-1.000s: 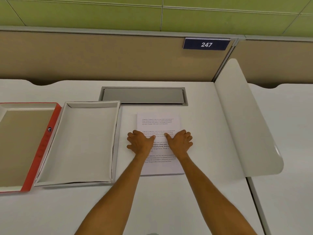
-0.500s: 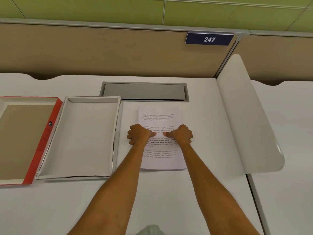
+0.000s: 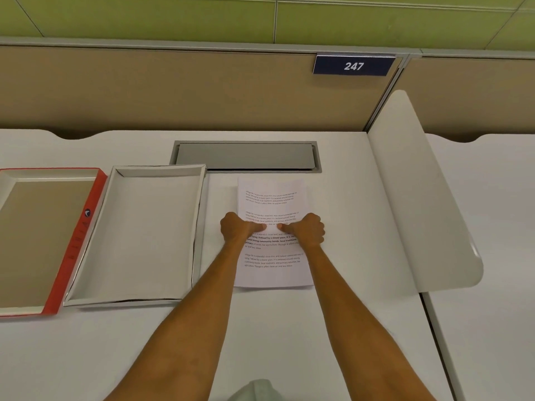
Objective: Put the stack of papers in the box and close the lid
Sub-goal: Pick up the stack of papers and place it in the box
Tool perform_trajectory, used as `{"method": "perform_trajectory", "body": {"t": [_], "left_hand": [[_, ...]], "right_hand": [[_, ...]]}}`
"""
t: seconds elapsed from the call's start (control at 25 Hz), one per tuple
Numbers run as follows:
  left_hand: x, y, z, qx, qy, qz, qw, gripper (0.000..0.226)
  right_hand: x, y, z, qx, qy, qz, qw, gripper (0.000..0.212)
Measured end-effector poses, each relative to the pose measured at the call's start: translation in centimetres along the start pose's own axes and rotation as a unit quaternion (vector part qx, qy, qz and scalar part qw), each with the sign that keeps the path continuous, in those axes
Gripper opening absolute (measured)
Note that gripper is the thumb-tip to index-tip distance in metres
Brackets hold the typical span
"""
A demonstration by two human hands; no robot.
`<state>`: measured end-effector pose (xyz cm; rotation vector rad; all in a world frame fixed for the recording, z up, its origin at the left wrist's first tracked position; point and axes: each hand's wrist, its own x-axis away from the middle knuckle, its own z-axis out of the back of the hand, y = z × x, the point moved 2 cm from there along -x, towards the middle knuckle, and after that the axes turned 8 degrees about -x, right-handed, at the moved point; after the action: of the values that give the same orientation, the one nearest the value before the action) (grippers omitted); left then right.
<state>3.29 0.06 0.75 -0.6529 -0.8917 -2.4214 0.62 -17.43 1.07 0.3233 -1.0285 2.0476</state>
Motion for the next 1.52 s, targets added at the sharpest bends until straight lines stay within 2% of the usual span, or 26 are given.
{"method": "perform_trajectory", "body": {"t": [0.2,0.36,0.48,0.6,0.72,0.8,1.0,1.24,1.52], "left_hand": [[0.8,-0.2,0.3,0.045,-0.003,-0.019,0.999,0.057],[2.1,0.7,1.4,0.099,0.055,-0.057,0.992,0.058],[3.7,1.6,2.4,0.194,0.123,-0.112,0.967,0.056],[5.8,1.8,2.6,0.301,0.16,-0.183,0.922,0.051],[6.7,1.2,2.0,0.377,0.177,-0.222,0.882,0.055],[7.0,0.9,1.6,0.387,0.179,-0.239,0.872,0.055],[6.9,0.8,1.8,0.357,0.169,-0.261,0.881,0.062],[5.7,-0.2,2.5,0.315,0.131,-0.281,0.897,0.075],[4.8,0.0,2.3,0.313,0.109,-0.265,0.906,0.078]], "right_hand": [[1.0,0.0,0.0,-0.061,0.013,0.054,0.997,0.057],[2.4,-1.2,1.2,-0.122,0.064,0.106,0.985,0.055],[3.3,-2.2,2.9,-0.219,0.095,0.185,0.953,0.043],[4.5,-1.9,3.8,-0.337,0.087,0.249,0.904,0.038],[5.2,-0.5,3.3,-0.397,0.083,0.276,0.871,0.04],[5.3,0.3,3.0,-0.422,0.078,0.274,0.861,0.044],[4.8,1.3,3.5,-0.419,0.068,0.276,0.862,0.056],[4.8,1.5,4.4,-0.369,0.034,0.29,0.882,0.085],[5.2,0.9,3.7,-0.387,0.054,0.273,0.879,0.085]]}}
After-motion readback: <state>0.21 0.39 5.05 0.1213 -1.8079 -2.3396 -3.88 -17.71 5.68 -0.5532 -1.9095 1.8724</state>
